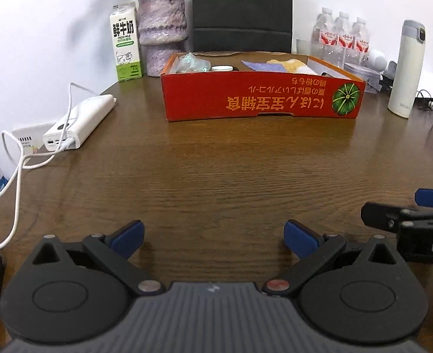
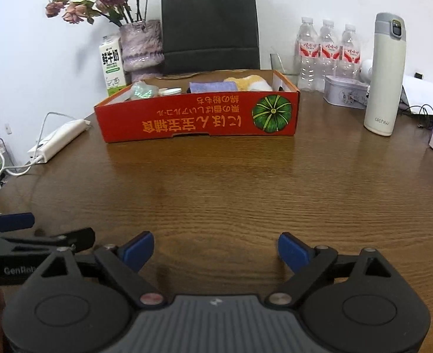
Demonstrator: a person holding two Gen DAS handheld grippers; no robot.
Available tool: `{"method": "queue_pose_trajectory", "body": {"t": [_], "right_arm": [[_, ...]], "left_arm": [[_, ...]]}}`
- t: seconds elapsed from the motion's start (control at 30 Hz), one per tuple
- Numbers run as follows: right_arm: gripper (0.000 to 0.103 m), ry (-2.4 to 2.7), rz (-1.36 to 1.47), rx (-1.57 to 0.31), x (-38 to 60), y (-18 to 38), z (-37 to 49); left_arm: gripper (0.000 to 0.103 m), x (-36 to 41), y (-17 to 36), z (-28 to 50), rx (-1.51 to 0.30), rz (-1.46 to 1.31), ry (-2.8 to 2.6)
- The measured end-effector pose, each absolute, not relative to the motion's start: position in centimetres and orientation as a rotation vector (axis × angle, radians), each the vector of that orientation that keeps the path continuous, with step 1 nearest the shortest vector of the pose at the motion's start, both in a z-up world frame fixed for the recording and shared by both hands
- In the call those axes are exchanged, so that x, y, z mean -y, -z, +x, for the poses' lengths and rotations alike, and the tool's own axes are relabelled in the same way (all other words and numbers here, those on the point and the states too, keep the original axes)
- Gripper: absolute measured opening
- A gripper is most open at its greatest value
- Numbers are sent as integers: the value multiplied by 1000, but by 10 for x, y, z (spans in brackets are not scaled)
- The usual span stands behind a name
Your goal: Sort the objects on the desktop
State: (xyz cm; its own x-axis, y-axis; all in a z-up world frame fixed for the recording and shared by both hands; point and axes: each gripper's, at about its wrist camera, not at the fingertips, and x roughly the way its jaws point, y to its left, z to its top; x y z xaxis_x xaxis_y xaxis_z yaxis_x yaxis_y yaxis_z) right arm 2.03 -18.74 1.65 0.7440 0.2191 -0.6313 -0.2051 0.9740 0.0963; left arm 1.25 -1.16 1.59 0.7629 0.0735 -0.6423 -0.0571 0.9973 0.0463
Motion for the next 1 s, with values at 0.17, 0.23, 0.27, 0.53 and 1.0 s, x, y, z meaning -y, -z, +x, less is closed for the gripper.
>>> {"method": "queue_pose_trajectory", "body": {"t": [0.17, 0.23, 0.27, 0.53, 1.0], "right_arm": [[95, -204, 28, -694, 187, -13, 34], [98, -193, 27, -693, 188, -12, 38], [101, -185, 20, -695, 188, -12, 41], [103, -139, -30, -708, 184, -8, 46], [103, -141, -32, -708, 182, -8, 45]], "left_arm": [[103, 12, -15, 24, -704, -25, -68], [103, 11, -15, 27, -703, -31, -73], [103, 11, -14, 29, -702, -36, -79], [103, 11, -14, 31, -709, -29, -88], [103, 11, -14, 26, -703, -19, -60]]}}
